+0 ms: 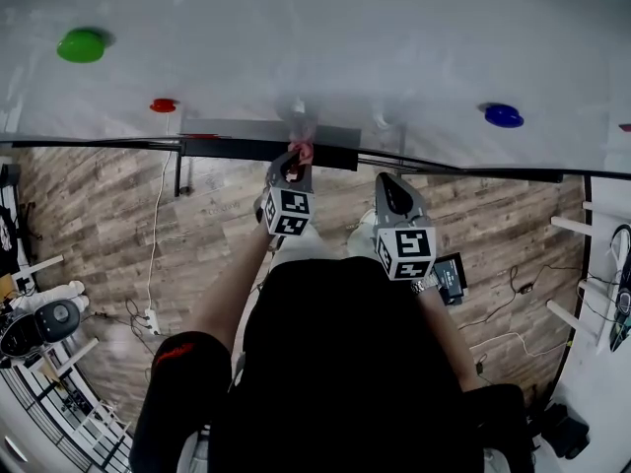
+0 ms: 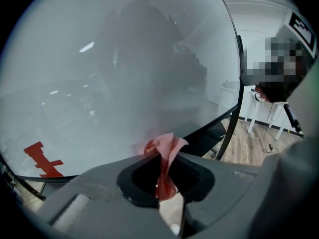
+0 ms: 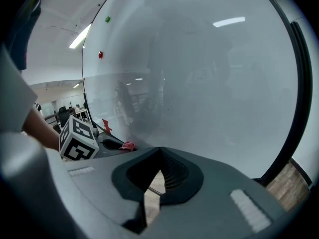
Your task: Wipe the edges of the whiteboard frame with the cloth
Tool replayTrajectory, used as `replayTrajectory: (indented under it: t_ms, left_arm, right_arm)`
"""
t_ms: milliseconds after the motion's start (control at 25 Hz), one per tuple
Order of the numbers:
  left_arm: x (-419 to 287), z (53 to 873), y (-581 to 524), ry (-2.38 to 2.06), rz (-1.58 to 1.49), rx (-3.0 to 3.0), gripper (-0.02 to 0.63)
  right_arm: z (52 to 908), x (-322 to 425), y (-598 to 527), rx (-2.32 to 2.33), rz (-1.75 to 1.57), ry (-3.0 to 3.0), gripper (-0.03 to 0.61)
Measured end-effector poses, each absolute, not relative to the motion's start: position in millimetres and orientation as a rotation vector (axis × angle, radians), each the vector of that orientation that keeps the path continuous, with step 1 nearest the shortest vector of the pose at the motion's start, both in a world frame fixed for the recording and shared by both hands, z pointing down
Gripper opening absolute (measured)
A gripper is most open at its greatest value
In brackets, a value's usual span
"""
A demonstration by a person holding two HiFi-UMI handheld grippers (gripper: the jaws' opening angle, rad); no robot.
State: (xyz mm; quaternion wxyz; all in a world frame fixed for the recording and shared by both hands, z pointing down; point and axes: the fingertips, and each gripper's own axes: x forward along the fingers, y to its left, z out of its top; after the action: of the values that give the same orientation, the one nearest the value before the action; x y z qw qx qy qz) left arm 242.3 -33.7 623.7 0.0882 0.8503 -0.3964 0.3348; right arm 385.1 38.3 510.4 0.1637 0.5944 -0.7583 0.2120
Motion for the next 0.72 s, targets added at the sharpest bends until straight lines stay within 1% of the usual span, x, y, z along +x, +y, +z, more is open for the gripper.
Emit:
replayTrajectory:
  t_ms: [200, 720]
  left_arm:
    - [236, 628, -37, -1.185, 0.997, 2.515, 0.048]
    - [252, 628, -33, -1.205, 1.014, 2.498, 0.048]
  right_arm:
    - [514, 379, 32, 1.677, 0.607, -2.168, 0.002]
    - [510, 396, 31, 1.633, 0.590, -2.197, 0.002]
